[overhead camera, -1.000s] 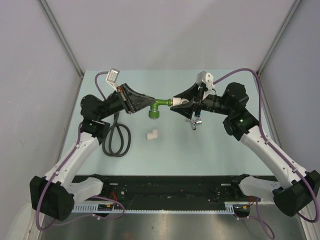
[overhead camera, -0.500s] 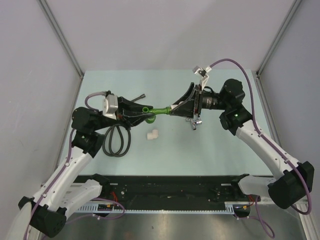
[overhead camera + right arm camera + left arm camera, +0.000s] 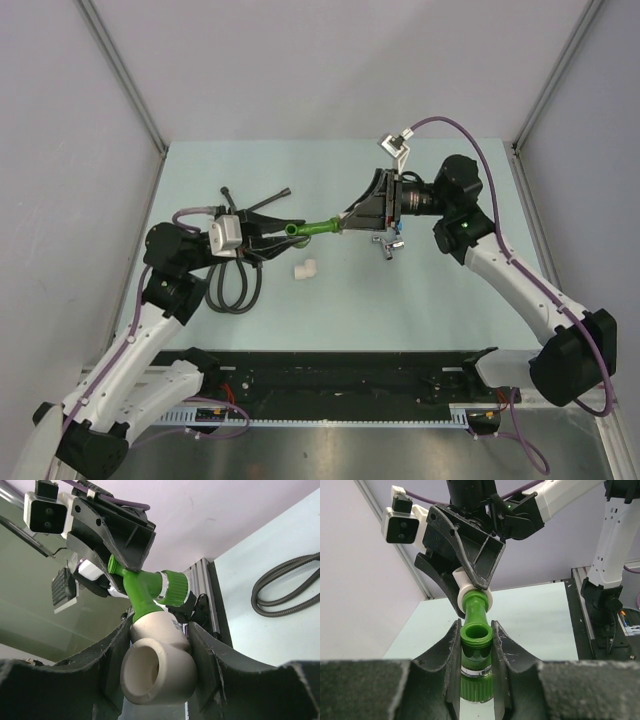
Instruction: Install the water faucets
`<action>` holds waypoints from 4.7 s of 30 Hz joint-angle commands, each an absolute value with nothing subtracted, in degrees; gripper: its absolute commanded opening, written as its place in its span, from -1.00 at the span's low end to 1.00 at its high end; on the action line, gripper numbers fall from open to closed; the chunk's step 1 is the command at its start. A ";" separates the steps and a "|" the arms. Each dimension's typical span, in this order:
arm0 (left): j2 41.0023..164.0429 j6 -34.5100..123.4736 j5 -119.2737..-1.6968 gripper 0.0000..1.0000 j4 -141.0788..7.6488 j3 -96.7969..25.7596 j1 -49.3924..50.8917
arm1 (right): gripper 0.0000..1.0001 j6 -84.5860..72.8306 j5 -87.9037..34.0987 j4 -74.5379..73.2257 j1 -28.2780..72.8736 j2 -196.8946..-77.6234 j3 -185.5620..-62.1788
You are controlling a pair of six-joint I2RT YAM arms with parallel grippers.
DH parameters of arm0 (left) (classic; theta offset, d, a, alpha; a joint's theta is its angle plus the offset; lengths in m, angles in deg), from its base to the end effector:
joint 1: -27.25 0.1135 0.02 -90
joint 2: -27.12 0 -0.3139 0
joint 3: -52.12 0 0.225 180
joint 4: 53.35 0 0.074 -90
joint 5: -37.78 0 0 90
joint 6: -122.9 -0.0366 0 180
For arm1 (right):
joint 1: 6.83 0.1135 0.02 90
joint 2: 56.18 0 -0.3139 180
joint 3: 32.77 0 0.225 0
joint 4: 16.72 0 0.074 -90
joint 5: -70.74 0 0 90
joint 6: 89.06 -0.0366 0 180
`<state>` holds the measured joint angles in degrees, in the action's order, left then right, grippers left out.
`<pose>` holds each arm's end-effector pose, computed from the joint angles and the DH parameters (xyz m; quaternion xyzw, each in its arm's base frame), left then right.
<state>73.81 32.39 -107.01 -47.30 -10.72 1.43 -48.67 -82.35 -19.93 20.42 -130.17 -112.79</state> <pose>0.0850 -0.0743 0.4404 0.4847 0.3952 -0.4118 0.6628 0.2043 0.1419 0.4534 -0.2839 0.6189 0.6690 0.2979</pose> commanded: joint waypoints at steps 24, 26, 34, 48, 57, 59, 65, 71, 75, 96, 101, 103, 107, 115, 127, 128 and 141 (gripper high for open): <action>83.09 81.58 -79.30 -1.00 -48.94 -20.21 0.88 | 0.70 14.09 -57.96 -1.53 15.12 -110.94 -113.45; 84.33 85.45 -79.38 -1.00 -50.97 -21.79 0.88 | 0.70 21.30 -54.17 0.93 18.38 -110.76 -113.45; 90.39 98.10 -85.78 -1.00 -49.05 -23.91 1.06 | 0.69 34.15 -39.66 3.41 29.20 -114.01 -113.01; 90.49 100.67 -89.22 -1.00 -46.32 -24.17 1.06 | 0.34 37.59 -37.89 4.81 32.81 -119.28 -112.31; 91.28 94.63 -92.65 -1.00 -43.95 -25.31 1.06 | -0.89 30.13 -47.46 4.81 31.67 -118.06 -112.31; 90.75 91.28 -93.00 -1.00 -43.51 -25.40 1.06 | -1.00 25.58 -52.27 3.50 30.27 -117.44 -112.40; 85.92 71.51 -93.45 -1.00 -40.52 -21.37 0.88 | -1.00 5.81 -69.34 -7.19 22.36 -118.40 -112.40; 79.50 51.64 -97.74 -0.99 -35.34 -14.51 0.36 | -1.00 -24.61 -79.72 -22.40 17.35 -123.14 -112.40; 77.39 41.28 -102.93 -0.93 -35.24 -12.13 0.27 | -1.00 -39.90 -82.63 -30.76 16.82 -127.10 -112.40; 75.98 51.34 -83.70 -1.00 -39.02 -10.10 0.00 | 0.76 -43.11 -83.42 -30.70 12.86 -128.52 -112.40; 77.83 63.81 -76.68 -1.00 -44.19 -13.62 0.18 | 1.00 -31.95 -80.61 -23.41 9.70 -125.35 -112.40; 79.23 66.99 -76.48 -1.00 -47.27 -16.59 0.79 | 0.99 -28.26 -79.91 -21.57 8.64 -123.51 -112.40; 81.78 77.08 -78.93 -0.99 -53.78 -20.82 3.77 | 0.99 -11.52 -74.21 -14.89 8.64 -119.47 -112.40; 88.02 93.18 -91.68 -0.99 -50.90 -22.15 8.00 | 0.99 17.09 -63.04 -3.98 13.64 -114.28 -112.40; 90.92 99.69 -95.38 -1.00 -46.94 -22.50 8.35 | 0.99 35.82 -56.27 -2.57 23.93 -117.35 -112.31; 90.93 99.96 -95.55 -1.00 -46.59 -22.41 8.35 | 0.99 36.53 -55.48 -2.31 24.63 -117.52 -112.40; 91.89 101.98 -97.84 -1.00 -44.74 -22.94 8.35 | 0.60 39.61 -51.78 -1.87 28.94 -120.69 -112.48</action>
<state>91.69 99.97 -96.08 -49.62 -19.51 7.94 39.02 -52.84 -0.96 28.20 -120.10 -111.57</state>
